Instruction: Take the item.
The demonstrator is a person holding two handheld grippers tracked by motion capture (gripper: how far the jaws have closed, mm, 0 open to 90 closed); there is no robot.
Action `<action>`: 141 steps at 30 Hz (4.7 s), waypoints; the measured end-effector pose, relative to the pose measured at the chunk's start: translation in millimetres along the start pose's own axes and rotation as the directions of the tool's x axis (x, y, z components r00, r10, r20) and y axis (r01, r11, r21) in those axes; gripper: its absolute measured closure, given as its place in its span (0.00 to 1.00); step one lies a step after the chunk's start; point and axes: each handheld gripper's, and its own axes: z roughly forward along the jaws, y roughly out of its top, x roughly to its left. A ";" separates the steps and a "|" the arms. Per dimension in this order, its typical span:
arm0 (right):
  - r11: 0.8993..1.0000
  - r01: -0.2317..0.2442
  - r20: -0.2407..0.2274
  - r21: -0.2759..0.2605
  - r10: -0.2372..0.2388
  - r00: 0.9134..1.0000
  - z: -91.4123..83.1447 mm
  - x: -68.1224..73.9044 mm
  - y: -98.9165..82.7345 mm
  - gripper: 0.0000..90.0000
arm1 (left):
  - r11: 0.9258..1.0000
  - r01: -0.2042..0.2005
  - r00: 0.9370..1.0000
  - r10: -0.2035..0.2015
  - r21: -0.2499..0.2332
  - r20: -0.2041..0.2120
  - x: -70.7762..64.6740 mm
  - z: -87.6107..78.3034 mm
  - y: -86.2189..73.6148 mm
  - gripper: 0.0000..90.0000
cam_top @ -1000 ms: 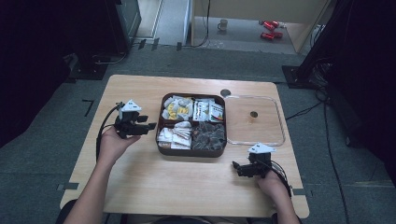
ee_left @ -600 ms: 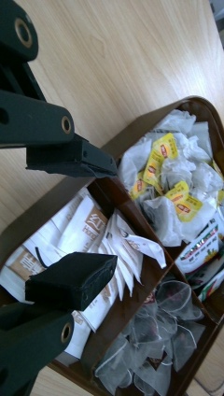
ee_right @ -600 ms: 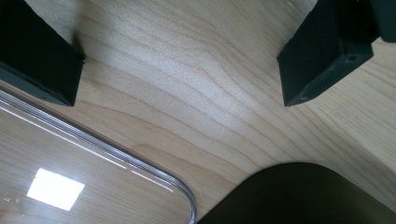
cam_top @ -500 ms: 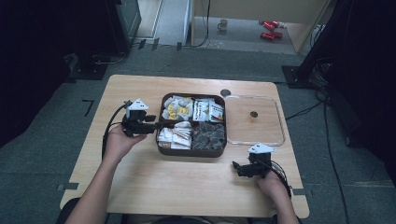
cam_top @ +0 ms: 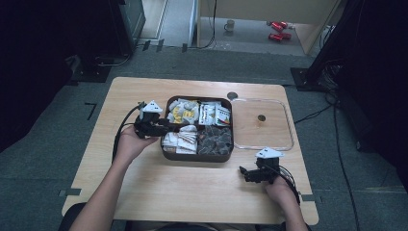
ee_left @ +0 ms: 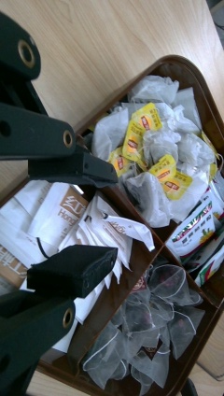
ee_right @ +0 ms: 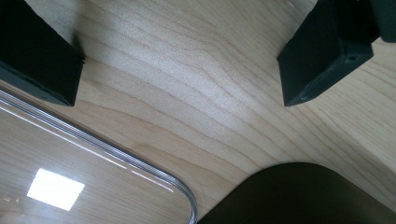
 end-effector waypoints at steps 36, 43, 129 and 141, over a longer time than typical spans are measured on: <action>1.000 -0.009 0.008 -0.002 0.009 1.000 -4.4 3.8 -4.7 0.00 | 0.990 -0.049 0.999 0.046 0.130 0.026 1.1 55.6 4.4 0.86; 1.000 -0.009 0.008 -0.001 0.009 1.000 -4.9 4.1 -5.1 0.00 | 0.986 -0.057 0.998 0.053 0.154 0.029 0.6 59.5 2.8 0.95; 1.000 -0.010 0.007 -0.001 0.010 1.000 -4.9 4.0 -5.1 0.00 | 0.998 0.054 0.999 -0.054 -0.029 0.001 29.3 -29.3 -7.9 1.00; 1.000 -0.011 0.007 -0.001 0.011 1.000 -4.9 4.0 -5.0 0.00 | 0.995 0.096 0.995 -0.097 -0.034 -0.022 42.5 -39.8 -18.7 0.99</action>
